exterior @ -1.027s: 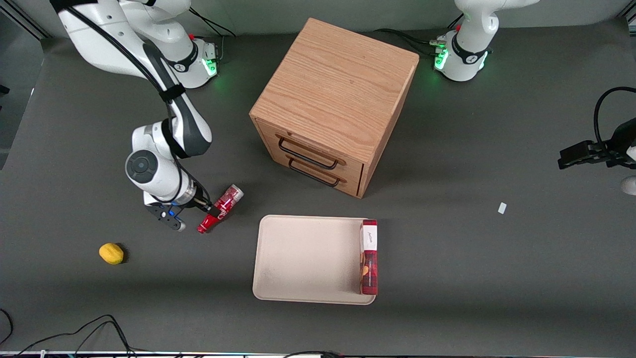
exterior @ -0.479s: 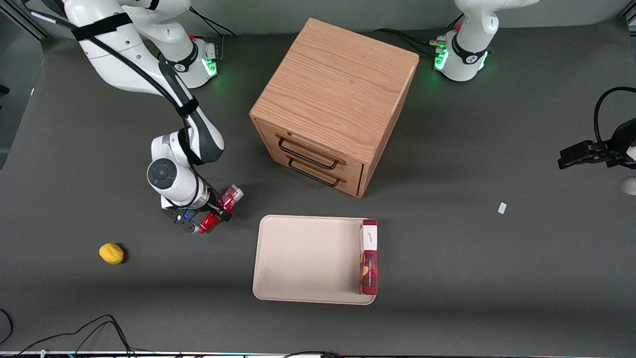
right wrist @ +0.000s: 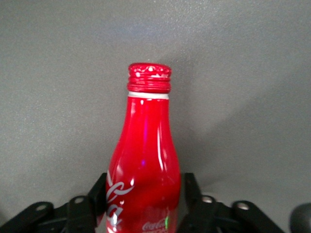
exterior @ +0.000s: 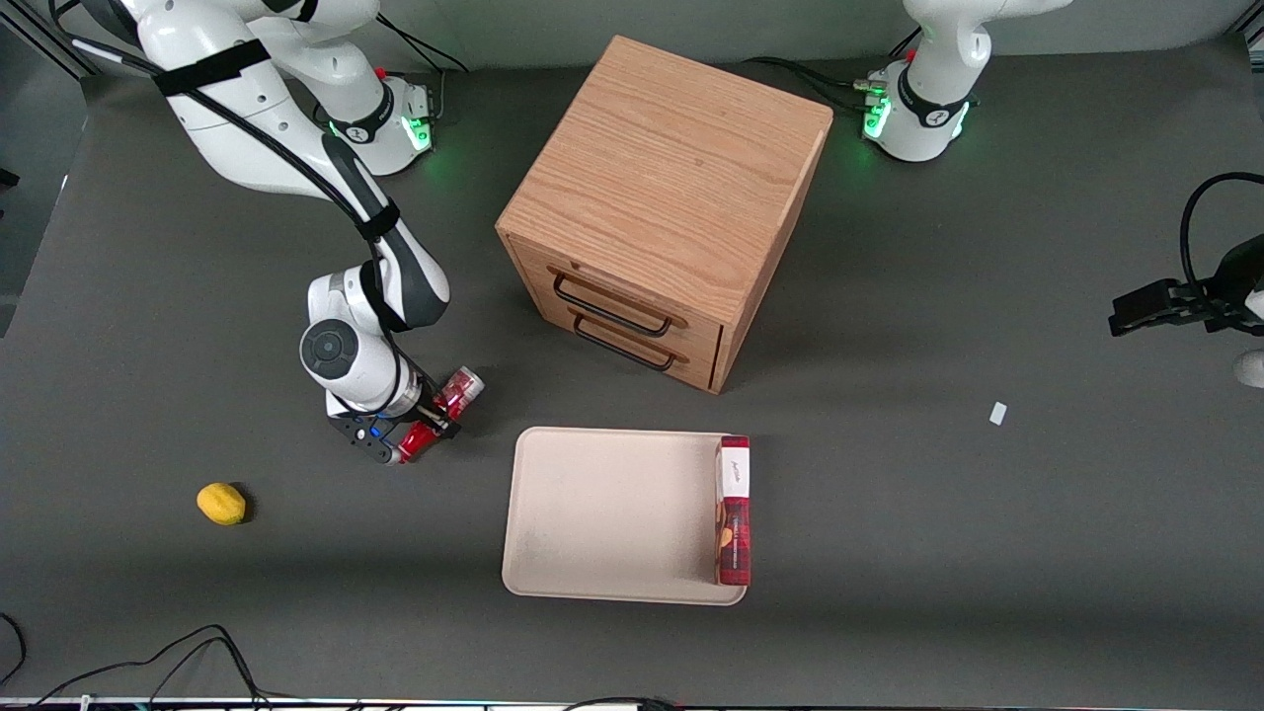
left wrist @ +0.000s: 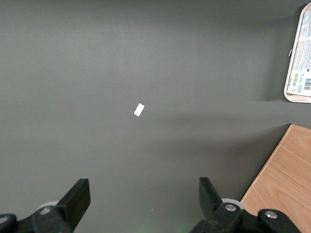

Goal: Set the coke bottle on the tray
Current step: 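Close the right gripper around the bottle's body, then lift the bottle and carry it over the cream tray, then lower the bottle upright onto the tray and open the right gripper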

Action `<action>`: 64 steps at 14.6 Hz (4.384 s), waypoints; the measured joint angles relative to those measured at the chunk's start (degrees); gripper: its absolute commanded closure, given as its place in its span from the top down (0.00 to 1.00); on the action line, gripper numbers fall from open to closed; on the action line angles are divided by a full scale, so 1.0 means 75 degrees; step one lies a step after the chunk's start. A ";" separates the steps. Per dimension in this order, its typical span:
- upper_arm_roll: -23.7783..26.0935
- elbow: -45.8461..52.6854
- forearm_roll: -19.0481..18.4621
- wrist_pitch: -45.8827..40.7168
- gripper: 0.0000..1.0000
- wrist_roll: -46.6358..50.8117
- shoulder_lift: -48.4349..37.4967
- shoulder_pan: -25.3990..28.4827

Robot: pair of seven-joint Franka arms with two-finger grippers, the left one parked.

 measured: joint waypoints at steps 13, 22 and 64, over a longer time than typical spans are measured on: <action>0.0009 0.0803 -0.0005 -0.1156 0.00 -0.0327 -0.0091 0.0001; 0.0009 0.3958 -0.0004 -0.4360 0.00 -0.0922 -0.0308 -0.0005; 0.0632 0.7979 -0.0117 -0.1635 1.00 -0.3919 0.4476 0.0795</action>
